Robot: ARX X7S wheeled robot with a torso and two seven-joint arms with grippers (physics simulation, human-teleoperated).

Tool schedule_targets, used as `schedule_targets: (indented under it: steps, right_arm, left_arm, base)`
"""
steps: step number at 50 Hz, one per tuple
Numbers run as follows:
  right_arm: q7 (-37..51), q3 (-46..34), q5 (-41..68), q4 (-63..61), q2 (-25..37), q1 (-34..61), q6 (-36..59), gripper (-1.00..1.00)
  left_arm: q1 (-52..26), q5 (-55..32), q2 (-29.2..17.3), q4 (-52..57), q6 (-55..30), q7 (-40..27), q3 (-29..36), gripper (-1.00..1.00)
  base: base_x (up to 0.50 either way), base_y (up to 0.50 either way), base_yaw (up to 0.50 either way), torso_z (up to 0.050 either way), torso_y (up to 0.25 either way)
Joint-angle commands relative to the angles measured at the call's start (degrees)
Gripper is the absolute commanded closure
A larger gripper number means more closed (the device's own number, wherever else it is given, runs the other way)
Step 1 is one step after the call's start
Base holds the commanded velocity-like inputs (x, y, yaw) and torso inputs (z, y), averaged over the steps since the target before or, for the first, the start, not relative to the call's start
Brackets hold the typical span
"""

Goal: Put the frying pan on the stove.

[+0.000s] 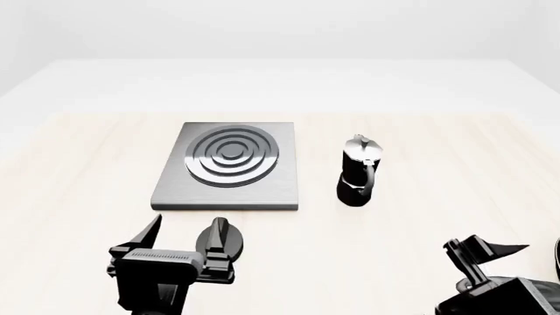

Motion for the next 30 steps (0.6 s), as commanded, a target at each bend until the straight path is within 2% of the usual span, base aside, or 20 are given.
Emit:
schedule_targets:
  steps: [1,30]
  right_arm:
    - [1.6,-0.2,1.2,4.0,0.2,2.5,-0.6,-1.0]
    - [3.4,0.5,5.9,12.5,0.5,5.7,-6.3,-1.0]
  left_arm:
    - [0.3,-0.3,-0.4,0.6,0.0,-0.5,-0.1,-1.0]
    - [0.5,-1.1,-1.1,0.6,0.5,-1.2,0.0,-1.0]
  base:
    - [0.0,0.0,0.0,0.0,0.0]
    - [0.0,0.0,0.0,0.0,0.0]
